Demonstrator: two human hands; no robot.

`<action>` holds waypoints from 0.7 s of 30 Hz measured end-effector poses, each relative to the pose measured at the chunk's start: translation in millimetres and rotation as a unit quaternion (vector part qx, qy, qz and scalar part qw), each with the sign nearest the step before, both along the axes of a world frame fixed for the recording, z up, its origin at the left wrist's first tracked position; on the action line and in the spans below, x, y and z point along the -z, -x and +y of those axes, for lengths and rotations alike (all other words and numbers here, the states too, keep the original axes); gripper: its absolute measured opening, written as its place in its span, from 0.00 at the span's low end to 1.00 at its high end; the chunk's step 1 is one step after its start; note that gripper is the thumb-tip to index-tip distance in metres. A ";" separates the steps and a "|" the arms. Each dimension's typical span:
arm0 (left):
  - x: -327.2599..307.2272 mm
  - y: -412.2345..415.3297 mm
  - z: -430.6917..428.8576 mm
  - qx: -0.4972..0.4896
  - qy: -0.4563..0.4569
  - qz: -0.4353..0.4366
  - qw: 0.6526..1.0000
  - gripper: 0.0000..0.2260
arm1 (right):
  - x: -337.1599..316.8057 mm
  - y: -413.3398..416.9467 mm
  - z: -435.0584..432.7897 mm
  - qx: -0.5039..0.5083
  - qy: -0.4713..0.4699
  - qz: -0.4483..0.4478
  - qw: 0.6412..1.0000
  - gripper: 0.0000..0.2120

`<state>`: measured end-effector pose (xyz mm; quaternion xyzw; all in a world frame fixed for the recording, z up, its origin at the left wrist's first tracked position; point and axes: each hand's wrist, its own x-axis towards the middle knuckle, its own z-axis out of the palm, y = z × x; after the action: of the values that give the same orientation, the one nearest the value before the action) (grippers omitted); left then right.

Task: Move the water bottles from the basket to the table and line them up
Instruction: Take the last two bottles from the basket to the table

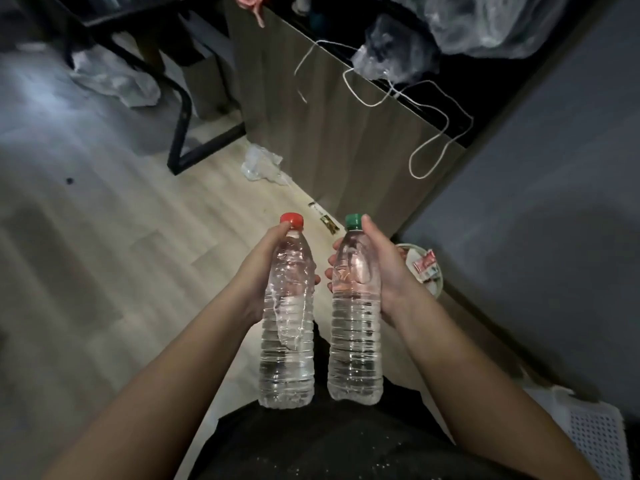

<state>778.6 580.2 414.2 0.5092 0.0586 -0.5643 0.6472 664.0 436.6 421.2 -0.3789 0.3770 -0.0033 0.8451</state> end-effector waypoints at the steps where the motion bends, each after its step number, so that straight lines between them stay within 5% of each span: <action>1: 1.1 -14.0 1.1 -0.002 0.005 -0.005 1.000 0.20 | 2.1 -16.1 -2.3 -0.014 0.000 0.001 1.000 0.27; 21: 11.3 -322.8 -41.8 -0.147 -0.006 0.001 0.989 0.21 | 8.3 -365.2 -77.8 -0.164 -0.056 0.015 0.985 0.26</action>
<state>1101.4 538.4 402.9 0.4988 0.1368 -0.4633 0.7196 1029.2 358.8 412.9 -0.3876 0.3224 0.1621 0.8482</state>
